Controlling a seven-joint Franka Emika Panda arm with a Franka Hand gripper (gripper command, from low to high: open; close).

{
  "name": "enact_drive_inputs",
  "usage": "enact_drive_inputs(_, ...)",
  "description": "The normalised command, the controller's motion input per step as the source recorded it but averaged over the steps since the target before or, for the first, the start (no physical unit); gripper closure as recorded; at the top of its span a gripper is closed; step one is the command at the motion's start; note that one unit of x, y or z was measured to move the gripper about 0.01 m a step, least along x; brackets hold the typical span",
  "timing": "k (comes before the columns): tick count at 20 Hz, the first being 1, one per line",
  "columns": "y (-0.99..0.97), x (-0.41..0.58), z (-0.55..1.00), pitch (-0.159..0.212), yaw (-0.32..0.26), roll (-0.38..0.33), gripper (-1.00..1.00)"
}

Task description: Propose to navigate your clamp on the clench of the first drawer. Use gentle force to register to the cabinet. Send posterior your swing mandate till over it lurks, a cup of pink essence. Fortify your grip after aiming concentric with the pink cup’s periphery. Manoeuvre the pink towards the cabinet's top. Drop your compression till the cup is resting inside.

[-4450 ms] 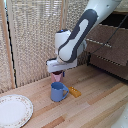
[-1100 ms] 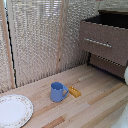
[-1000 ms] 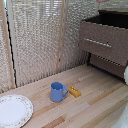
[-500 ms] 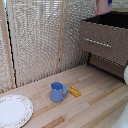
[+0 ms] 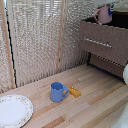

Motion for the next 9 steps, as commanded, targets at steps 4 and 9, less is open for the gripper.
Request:
enact_drive_inputs(4,0.16,0.125,0.89,0.007,0.054,0.103,-1.00)
enact_drive_inputs(9,0.14,0.183,0.78,-0.006,0.059,0.100,-1.00)
